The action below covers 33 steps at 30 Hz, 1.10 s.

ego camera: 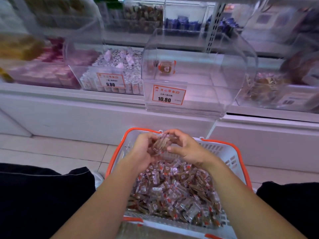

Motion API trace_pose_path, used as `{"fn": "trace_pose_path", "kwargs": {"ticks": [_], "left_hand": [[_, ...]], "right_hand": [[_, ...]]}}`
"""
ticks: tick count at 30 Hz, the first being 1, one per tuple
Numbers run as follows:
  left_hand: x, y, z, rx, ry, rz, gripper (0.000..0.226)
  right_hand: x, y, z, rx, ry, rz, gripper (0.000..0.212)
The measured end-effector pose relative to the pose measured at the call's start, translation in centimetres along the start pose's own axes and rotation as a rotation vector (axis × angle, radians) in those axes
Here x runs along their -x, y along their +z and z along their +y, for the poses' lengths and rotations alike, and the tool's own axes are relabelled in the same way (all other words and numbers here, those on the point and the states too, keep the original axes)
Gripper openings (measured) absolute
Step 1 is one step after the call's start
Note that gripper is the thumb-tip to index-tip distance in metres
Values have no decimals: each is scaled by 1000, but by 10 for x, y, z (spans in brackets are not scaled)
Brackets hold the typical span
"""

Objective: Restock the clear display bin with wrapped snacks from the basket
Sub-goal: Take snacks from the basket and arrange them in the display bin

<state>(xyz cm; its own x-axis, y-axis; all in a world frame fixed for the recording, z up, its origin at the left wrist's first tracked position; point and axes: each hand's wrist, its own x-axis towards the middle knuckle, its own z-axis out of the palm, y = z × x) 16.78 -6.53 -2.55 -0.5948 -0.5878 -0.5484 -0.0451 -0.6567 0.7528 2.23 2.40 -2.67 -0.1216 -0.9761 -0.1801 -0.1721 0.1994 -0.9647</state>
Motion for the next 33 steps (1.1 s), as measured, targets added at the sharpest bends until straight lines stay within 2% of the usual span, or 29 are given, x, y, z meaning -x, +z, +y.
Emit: {"fn": "trace_pose_path", "kwargs": {"ticks": [4,9,12,14,20,25,28,33], "left_hand": [[0,-3,5,114,47,103,31],[6,0,8,80,129,190,36],[7,5,10,111,126,205,47],[9,7,11,99,144,186,49],[18,10,5,-30,218,52,37],[11,22,-4,-22,306,110,35],[6,19,-4,-77,310,183,35],[3,12,-12,-361,375,276,32]], "right_hand": [[-7,15,-11,47,-62,21,40],[-4,22,-14,-6,-50,-24,57],[-4,21,-10,-122,-46,-5,65],[-3,17,-6,-216,-51,36,61],[-3,9,8,-604,-24,40,48],[-4,14,12,-745,-45,29,43],[-6,15,11,-634,-38,73,52],[-6,7,1,-59,-44,128,69]]}}
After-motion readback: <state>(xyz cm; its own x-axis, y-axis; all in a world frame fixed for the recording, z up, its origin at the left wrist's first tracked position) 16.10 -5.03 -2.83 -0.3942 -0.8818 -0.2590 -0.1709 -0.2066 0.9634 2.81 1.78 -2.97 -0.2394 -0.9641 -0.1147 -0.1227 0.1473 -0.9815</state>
